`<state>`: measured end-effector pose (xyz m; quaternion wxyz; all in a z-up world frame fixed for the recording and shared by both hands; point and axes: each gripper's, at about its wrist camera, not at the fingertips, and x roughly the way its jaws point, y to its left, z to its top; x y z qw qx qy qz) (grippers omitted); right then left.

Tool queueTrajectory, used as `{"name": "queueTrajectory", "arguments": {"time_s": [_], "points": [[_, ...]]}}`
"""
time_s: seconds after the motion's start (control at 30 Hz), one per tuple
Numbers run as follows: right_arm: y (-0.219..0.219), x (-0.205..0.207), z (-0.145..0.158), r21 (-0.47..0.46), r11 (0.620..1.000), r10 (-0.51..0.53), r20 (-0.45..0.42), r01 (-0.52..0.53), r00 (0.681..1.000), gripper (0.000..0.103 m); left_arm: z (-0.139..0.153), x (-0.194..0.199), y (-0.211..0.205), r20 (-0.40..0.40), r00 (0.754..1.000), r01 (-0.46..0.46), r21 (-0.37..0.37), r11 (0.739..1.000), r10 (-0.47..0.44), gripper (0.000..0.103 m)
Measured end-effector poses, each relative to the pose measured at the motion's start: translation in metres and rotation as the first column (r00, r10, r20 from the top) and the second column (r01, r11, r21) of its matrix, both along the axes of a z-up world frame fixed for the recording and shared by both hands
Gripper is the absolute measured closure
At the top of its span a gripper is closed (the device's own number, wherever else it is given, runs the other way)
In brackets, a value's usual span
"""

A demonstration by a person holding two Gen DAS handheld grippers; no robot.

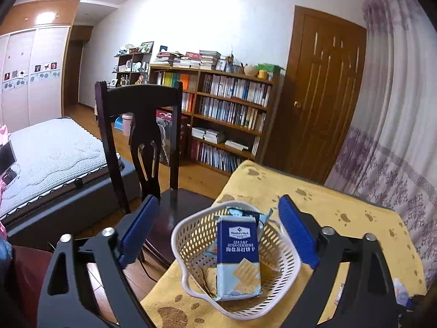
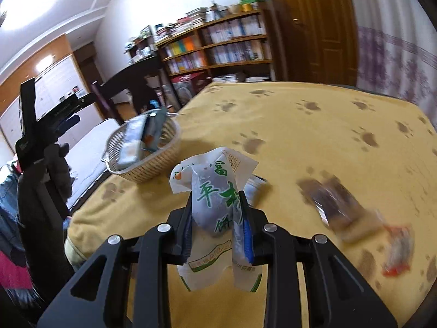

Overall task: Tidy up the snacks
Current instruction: 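Lower the cracker box into the white basket with the left tool and release, then carry the white bag into the basket with the right tool and release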

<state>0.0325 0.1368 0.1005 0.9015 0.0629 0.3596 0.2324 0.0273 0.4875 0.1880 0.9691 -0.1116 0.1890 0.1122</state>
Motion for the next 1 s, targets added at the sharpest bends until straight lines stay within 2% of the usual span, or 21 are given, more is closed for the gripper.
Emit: {"name": "queueTrajectory", "arguments": {"time_s": [0.2, 0.33, 0.53, 0.8, 1.0], "points": [[0.055, 0.036, 0.008, -0.006, 0.997, 0.077, -0.033, -0.077, 0.996, 0.074, 0.009, -0.011, 0.007, 0.037, 0.999, -0.022, -0.004, 1.0, 0.022, 0.008], [0.095, 0.061, 0.017, -0.065, 0.992, 0.106, -0.025, -0.108, 0.994, 0.074, 0.015, -0.015, 0.011, 0.056, 0.998, -0.018, 0.002, 1.0, 0.017, 0.006], [0.147, 0.093, 0.024, -0.126, 0.983, 0.132, -0.016, -0.133, 0.991, 0.074, 0.02, -0.021, 0.022, 0.082, 0.996, -0.026, -0.051, 0.998, 0.03, 0.006], [0.202, 0.128, -0.003, -0.262, 0.955, 0.133, -0.029, -0.136, 0.991, 0.074, 0.018, -0.02, 0.023, 0.092, 0.995, -0.029, -0.051, 0.998, 0.033, 0.006], [0.217, 0.14, -0.014, -0.279, 0.95, 0.131, -0.047, -0.139, 0.99, 0.074, 0.016, -0.022, 0.03, 0.098, 0.994, -0.047, -0.071, 0.996, 0.054, 0.006]]}}
